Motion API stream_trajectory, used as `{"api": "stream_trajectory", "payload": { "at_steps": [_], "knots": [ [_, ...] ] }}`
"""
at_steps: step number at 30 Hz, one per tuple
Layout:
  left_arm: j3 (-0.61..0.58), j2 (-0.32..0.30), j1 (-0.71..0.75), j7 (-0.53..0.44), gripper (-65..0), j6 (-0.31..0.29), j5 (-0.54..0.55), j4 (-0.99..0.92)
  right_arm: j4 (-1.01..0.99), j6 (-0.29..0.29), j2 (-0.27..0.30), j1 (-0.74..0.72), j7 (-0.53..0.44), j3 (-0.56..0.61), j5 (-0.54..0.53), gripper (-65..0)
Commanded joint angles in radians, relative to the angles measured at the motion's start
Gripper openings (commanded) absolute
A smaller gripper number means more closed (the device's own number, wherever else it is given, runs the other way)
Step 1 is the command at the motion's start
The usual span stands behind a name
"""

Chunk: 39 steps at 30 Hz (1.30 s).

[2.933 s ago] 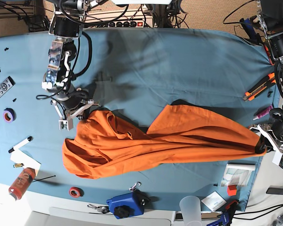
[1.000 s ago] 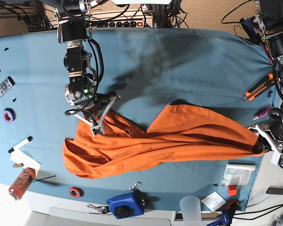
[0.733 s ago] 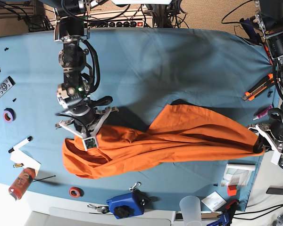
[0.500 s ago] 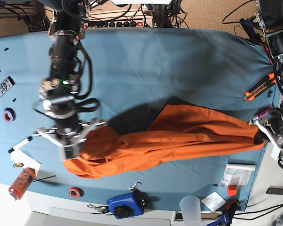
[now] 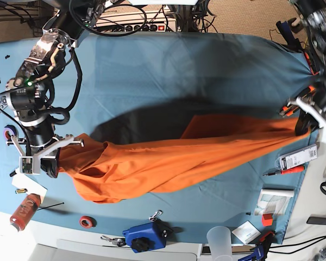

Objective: Layout the t-shirt on the table in an organized manner, then fold the t-shirt properly
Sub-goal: 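Pull the grasped fabric away from the left gripper to spread the shirt flat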

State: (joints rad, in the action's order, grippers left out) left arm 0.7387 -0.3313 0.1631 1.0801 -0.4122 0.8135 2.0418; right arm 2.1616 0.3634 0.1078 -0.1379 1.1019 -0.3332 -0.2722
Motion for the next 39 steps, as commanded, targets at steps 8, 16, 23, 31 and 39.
{"api": "stream_trajectory", "payload": {
  "at_steps": [8, 16, 23, 31, 39],
  "knots": [
    [0.295, 0.108, 0.09, -0.016, -65.0, -0.115, 0.253, 0.103, 0.195, 0.041, 0.008, 0.148, -0.002, -0.068, -0.113, -65.0],
    [0.462, 0.12, 0.095, 0.051, -65.0, -0.179, 0.454, 0.103, 0.195, 0.084, 0.019, 0.212, -0.016, -0.256, -0.29, -65.0],
    [0.482, 0.117, 0.064, 0.049, -65.0, -0.192, 0.475, 0.103, 0.195, 0.16, 0.02, 0.132, -0.041, -0.397, -0.393, -65.0],
    [0.482, 0.117, -0.04, 0.051, -65.0, -0.192, 0.519, 0.103, 0.195, 0.163, 0.02, -0.039, -0.07, -0.402, -0.447, -65.0],
    [0.482, 0.118, -0.058, 0.107, -65.0, -0.192, 0.518, 0.103, 0.195, 0.165, 0.019, -0.071, 0.166, -0.399, -0.459, -65.0]
  ]
}}
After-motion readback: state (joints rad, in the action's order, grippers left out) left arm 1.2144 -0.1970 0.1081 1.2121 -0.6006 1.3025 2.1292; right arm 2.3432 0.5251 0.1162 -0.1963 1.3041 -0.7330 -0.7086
